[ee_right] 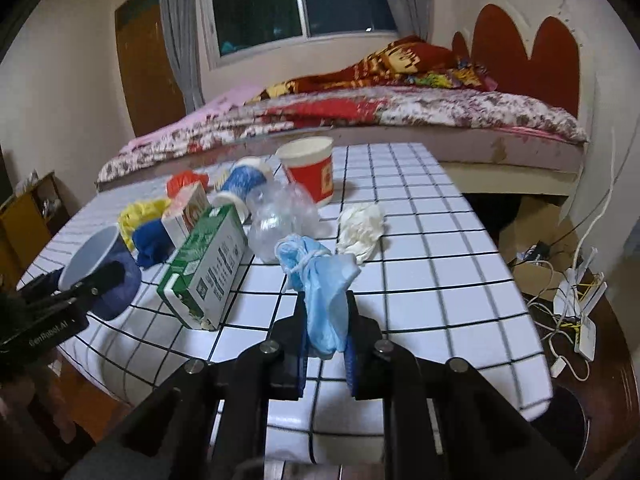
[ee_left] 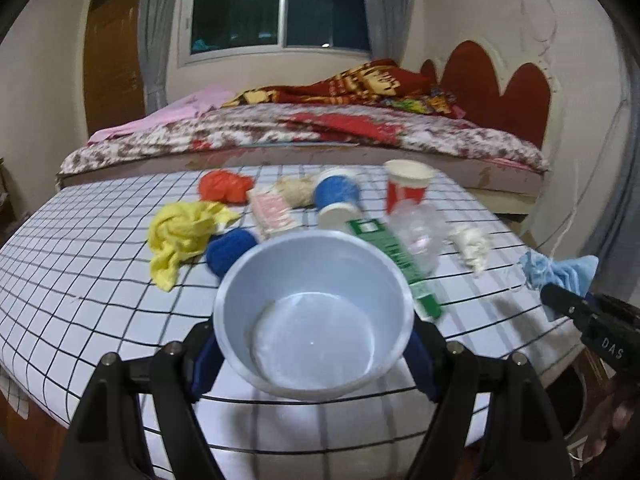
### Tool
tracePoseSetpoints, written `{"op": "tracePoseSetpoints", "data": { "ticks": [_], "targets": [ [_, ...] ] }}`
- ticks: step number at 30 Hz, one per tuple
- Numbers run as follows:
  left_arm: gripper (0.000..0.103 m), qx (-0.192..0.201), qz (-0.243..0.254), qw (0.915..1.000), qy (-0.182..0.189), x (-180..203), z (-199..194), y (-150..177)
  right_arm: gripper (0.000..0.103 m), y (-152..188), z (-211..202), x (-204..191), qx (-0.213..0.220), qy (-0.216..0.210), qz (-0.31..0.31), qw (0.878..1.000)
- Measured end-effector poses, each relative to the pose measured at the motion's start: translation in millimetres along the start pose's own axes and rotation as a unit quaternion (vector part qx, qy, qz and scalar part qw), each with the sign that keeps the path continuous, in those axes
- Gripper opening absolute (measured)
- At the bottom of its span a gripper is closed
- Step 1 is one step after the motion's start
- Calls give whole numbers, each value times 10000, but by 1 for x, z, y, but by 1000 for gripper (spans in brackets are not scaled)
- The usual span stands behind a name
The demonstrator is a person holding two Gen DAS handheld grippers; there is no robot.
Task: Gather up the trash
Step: 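Carry the mask and bowl over the black bin and open both tools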
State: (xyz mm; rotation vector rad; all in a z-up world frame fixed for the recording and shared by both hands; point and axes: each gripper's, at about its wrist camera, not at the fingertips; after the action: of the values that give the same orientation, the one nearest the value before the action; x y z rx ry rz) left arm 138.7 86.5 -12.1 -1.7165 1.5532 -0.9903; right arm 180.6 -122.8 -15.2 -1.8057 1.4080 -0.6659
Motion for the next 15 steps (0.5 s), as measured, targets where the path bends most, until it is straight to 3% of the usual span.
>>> {"op": "tracePoseSetpoints", "data": {
  "ticks": [9, 15],
  "targets": [
    [78, -8, 439, 9965, 716, 67, -7, -1, 16, 14, -59, 62, 286, 408, 450, 9977],
    [78, -160, 839, 9869, 1370, 131, -9, 12, 16, 36, -95, 125, 266, 895, 831, 9922]
  ]
}}
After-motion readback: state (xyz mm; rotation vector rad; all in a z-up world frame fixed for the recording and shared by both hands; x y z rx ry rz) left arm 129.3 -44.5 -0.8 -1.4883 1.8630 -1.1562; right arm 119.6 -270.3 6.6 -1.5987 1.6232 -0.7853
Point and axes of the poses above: each gripper's, at about its wrist camera, not at the fingertips, and z roughly the way its jaws point, x to its right, y to its underside, and after that the axes turned 7 degrees about y, right-handed
